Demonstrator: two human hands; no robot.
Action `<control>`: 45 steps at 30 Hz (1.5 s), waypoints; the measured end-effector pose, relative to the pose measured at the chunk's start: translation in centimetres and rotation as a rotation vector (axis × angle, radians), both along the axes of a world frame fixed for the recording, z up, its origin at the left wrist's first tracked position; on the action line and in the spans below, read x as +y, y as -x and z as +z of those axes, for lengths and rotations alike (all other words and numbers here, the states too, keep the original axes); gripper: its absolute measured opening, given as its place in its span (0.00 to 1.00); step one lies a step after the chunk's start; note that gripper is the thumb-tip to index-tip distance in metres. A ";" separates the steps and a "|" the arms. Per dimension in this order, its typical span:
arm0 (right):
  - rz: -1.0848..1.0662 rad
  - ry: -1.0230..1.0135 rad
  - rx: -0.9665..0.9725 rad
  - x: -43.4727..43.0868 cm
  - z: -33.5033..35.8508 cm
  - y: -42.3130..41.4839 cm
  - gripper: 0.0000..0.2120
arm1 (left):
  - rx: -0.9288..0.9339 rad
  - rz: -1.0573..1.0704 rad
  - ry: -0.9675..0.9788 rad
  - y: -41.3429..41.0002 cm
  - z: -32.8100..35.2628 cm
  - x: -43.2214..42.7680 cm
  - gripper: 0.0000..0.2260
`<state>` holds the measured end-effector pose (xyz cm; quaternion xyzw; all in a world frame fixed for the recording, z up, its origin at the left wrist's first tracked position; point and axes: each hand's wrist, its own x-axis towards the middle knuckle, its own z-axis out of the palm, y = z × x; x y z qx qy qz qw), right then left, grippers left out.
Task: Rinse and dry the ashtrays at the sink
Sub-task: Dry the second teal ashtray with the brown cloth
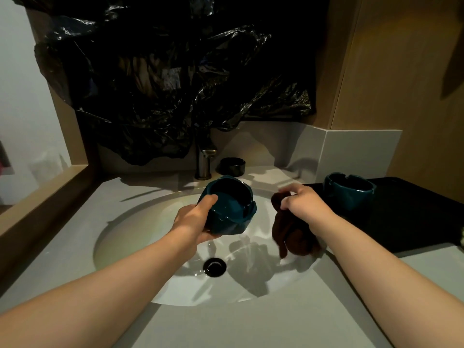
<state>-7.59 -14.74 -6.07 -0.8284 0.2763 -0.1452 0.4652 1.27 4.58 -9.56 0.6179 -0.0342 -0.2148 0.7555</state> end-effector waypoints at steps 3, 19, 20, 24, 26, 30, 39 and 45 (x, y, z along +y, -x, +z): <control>0.052 -0.458 0.105 0.9 0.0 -0.1 0.22 | 0.057 -0.050 0.113 0.3 0.3 -0.1 0.13; 0.250 -0.293 0.233 -0.5 -0.2 -0.3 0.12 | -0.042 -0.431 -0.060 0.8 0.1 0.3 0.20; 0.281 -0.289 0.262 -0.5 -0.1 -0.3 0.09 | -0.023 -0.461 -0.096 0.7 0.1 0.3 0.23; 0.369 -0.273 0.388 -0.1 -0.1 -0.4 0.13 | 0.052 -0.606 -0.175 1.0 0.0 0.4 0.21; 0.375 -0.274 0.402 -0.1 -0.2 -0.5 0.12 | 0.061 -0.626 -0.174 1.2 0.1 0.4 0.19; 0.430 -0.268 0.434 -0.4 -0.1 -0.3 0.14 | 0.072 -0.667 -0.152 1.2 0.2 0.6 0.19; 0.324 -0.546 0.238 -2.0 0.3 0.1 0.22 | 0.138 -0.570 -0.096 1.1 0.2 0.6 0.16; 0.127 -0.882 0.037 -2.6 0.7 0.4 0.16 | 0.070 -0.376 -0.006 1.2 0.3 0.2 0.07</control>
